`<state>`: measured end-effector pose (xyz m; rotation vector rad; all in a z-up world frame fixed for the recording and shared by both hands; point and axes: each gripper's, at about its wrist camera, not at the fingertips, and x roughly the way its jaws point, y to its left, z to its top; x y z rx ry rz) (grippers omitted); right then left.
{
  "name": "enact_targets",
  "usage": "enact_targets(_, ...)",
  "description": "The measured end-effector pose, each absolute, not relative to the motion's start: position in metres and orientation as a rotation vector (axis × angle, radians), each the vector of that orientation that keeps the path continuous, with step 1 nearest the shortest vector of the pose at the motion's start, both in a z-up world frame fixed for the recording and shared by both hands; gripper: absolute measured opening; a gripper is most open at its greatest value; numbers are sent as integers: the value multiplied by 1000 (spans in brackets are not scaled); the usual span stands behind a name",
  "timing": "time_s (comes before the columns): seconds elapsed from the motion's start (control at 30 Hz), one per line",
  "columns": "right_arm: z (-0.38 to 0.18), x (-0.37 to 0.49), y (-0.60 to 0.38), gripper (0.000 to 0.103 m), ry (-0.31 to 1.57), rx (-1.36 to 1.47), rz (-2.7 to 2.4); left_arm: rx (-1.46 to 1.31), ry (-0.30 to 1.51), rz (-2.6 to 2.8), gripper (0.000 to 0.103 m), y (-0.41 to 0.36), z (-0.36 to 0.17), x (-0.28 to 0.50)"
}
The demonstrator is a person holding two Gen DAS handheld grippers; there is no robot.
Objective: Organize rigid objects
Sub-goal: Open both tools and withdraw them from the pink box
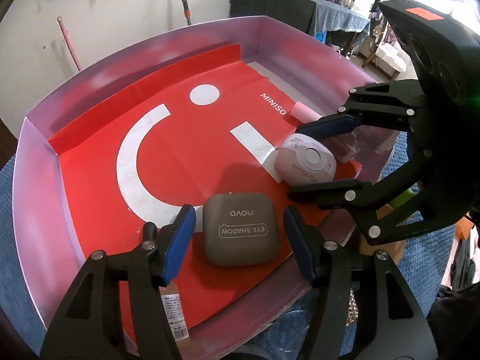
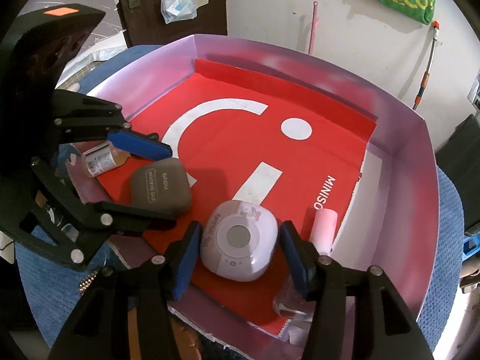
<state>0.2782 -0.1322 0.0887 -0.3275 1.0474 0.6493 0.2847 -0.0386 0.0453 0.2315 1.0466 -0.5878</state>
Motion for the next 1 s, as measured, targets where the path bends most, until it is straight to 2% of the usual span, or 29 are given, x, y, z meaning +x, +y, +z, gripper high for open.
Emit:
enact_targets(0.23, 90, 278, -134, 58, 1042, -331, 651, 228, 1039, -585, 60, -37, 47, 283)
enact_targets(0.37, 97, 275, -137, 66, 1025, -318, 658, 212, 1029, -585, 60, -34, 51, 282)
enact_targets(0.53, 110, 268, -141, 66, 997, -311, 645, 184, 996, -574, 60, -27, 63, 275)
enact_targets(0.6, 118, 262, -144, 70, 978, -301, 634, 162, 979, -570, 61, -24, 70, 269)
enact_targets(0.7, 136, 251, -150, 77, 936, -282, 617, 134, 945, -560, 69, -18, 83, 257)
enact_targets(0.8, 154, 239, -156, 79, 898, -264, 598, 99, 906, -558, 69, -13, 98, 240)
enact_targets(0.9, 174, 222, -161, 88, 850, -244, 578, 86, 863, -542, 69, -9, 111, 223)
enact_targets(1.0, 194, 198, -162, 96, 784, -228, 551, 69, 804, -513, 78, -6, 123, 201)
